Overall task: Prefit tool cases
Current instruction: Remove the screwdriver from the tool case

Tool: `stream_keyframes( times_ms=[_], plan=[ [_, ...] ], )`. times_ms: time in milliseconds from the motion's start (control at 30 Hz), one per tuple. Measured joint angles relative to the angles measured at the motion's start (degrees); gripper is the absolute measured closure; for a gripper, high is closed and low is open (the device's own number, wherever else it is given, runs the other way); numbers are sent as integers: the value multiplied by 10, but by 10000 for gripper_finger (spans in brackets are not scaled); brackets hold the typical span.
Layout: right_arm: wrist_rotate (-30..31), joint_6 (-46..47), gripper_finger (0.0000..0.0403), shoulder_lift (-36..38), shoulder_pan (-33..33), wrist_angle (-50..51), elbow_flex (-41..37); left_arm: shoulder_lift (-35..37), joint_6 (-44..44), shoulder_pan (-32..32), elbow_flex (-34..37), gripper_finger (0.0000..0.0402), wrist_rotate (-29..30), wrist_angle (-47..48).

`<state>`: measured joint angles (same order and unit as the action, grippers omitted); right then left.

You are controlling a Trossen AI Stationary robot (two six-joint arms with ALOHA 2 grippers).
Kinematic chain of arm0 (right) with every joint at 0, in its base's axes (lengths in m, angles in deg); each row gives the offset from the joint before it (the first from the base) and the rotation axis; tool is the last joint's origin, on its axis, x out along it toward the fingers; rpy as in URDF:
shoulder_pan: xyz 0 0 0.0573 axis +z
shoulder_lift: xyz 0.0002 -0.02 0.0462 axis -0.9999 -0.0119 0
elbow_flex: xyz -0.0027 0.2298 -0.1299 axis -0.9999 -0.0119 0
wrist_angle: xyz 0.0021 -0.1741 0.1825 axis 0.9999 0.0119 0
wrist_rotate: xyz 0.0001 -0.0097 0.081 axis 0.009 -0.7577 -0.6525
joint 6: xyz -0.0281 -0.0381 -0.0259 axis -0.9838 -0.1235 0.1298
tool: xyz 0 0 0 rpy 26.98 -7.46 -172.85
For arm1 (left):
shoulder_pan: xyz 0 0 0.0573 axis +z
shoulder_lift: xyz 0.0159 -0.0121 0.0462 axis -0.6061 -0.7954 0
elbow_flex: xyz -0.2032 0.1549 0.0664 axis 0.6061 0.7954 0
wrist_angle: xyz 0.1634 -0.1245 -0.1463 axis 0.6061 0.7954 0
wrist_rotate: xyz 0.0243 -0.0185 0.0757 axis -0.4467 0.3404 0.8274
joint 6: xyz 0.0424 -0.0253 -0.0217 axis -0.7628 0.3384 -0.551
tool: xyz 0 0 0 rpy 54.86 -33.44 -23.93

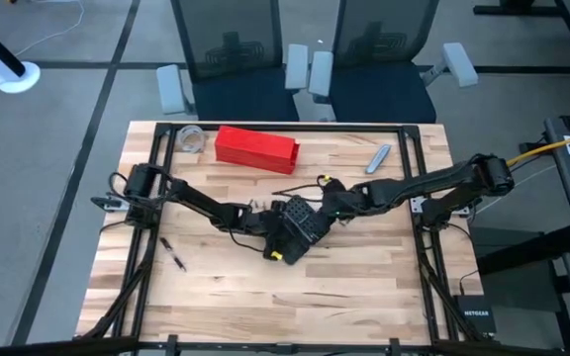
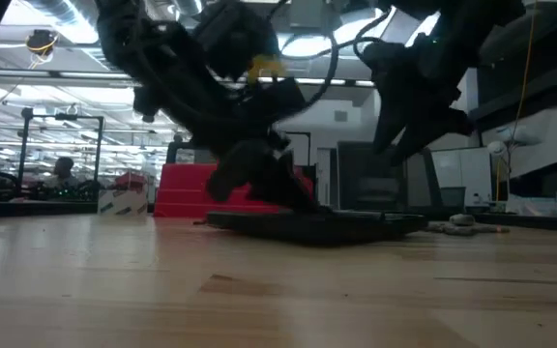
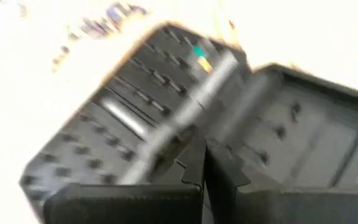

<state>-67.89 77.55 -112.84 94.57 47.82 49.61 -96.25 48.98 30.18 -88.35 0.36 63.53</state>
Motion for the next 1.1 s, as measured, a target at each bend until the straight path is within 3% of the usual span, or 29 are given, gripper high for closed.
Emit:
stream_keyframes(
  times_ms=[167,267,500,600,733,900,1100],
  plan=[
    [22,-1,221,4,-5,80,0,53,-37,0,-2,401,8,46],
    [34,5,221,-10,-5,79,0,93,-24,-1,-1,401,15,110],
    [15,13,229,-84,-34,43,0,170,165,-5,9,401,75,312],
    [4,-5,274,-105,-54,18,0,174,241,-17,22,401,75,318],
    [-18,-58,383,-106,-74,-17,0,172,309,-41,25,401,67,273],
    [-28,-95,399,-124,-111,-19,0,164,344,-52,24,402,62,209],
    [-81,-106,401,-159,-122,-62,0,136,355,-54,25,401,38,245]
  ],
)
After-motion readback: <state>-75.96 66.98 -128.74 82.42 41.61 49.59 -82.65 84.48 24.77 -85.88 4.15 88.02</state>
